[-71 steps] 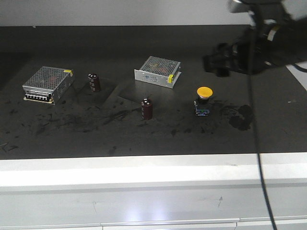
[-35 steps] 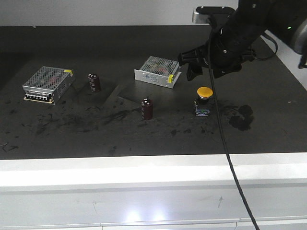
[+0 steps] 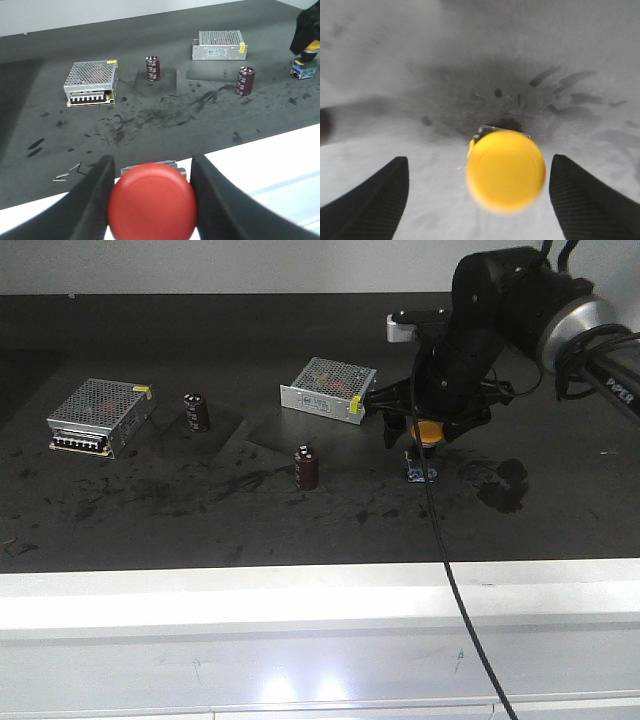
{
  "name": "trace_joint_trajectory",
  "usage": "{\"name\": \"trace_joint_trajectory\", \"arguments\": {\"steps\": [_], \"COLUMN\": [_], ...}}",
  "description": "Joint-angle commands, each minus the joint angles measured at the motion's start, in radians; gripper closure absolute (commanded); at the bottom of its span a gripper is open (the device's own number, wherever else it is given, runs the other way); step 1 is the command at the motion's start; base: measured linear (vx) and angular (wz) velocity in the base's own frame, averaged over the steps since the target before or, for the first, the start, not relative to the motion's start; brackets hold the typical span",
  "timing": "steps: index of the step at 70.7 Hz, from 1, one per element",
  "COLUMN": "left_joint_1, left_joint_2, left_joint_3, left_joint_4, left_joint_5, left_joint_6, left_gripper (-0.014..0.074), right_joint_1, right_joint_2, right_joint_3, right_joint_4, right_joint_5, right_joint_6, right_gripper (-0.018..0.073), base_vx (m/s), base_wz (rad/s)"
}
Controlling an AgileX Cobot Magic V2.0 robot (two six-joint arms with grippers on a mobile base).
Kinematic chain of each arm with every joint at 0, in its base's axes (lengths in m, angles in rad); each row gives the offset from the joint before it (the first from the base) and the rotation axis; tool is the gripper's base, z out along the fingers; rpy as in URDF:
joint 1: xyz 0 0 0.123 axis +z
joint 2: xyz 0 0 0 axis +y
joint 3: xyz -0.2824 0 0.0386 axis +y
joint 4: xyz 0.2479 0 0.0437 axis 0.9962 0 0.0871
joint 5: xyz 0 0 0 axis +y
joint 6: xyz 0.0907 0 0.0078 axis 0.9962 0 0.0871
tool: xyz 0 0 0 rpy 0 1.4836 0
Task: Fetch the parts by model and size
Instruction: 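Lower the right gripper onto the yellow-capped switch and close, then lift the yellow-capped switch with the right gripper and retract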
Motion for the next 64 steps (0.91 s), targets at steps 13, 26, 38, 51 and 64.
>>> {"name": "trace_joint_trajectory", "arguments": {"steps": [13,26,38,51,64], "left_joint_1": [-0.005,-0.005,-0.005,-0.005,-0.005], "left_joint_2": [0.01,0.01,0.01,0.01,0.01], "left_joint_3": [-0.023,-0.023,-0.023,-0.023,-0.023], "left_joint_4": [-0.003,-0.003,-0.003,-0.003,-0.003], "left_joint_5": [-0.07,-0.07,-0.07,-0.07,-0.07], "left_joint_6": [-0.005,-0.005,-0.005,-0.005,-0.005], "left_gripper": [0.0602,0.0602,0.0602,0.0602,0.0602], "right_joint_1": [-0.003,-0.003,-0.003,-0.003,-0.003], "right_joint_2": [-0.031,-0.032,-0.066,-0.171,-0.336], "right_joint_3": [-0.033,-0.033,-0.033,-0.027,0.105], "right_joint_4": [-0.06,-0.052,-0.053,-0.06,-0.098], "right_joint_5": [-0.034,-0.018,-0.012,-0.048,-0.153], "right_joint_6": [0.043,0.042,0.032,0.006,-0.008], "right_gripper": [0.0098,0.0356,0.0575,0.0568,0.0565], "base_vx": [0.0,0.0,0.0,0.0,0.0], "base_wz": [0.0,0.0,0.0,0.0,0.0]}}
